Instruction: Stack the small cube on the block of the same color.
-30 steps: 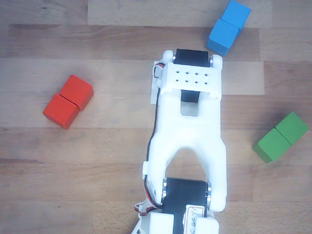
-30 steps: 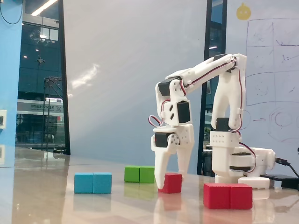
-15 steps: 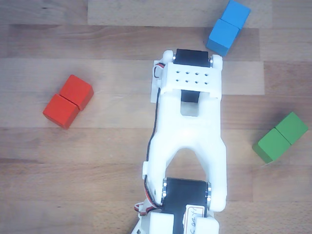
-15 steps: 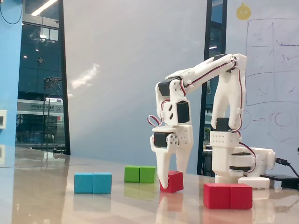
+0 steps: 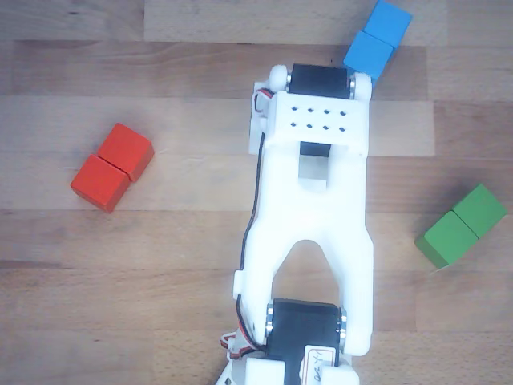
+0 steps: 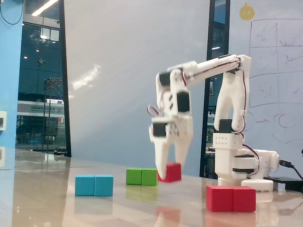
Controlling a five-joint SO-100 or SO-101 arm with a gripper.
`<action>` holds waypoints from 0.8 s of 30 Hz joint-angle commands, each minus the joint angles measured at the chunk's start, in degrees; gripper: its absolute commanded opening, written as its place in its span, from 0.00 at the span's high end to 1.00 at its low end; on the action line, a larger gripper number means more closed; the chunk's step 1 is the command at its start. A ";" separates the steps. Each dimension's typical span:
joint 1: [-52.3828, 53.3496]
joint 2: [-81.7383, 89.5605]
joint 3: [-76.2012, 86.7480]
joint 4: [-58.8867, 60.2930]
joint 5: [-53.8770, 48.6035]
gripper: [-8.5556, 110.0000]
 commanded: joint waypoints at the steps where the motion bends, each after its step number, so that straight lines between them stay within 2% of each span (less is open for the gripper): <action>1: -0.26 5.19 -16.79 7.38 0.18 0.88; 9: -9.67 5.10 -32.43 16.88 0.79 0.88; 24: -34.98 4.75 -36.56 18.02 0.79 0.88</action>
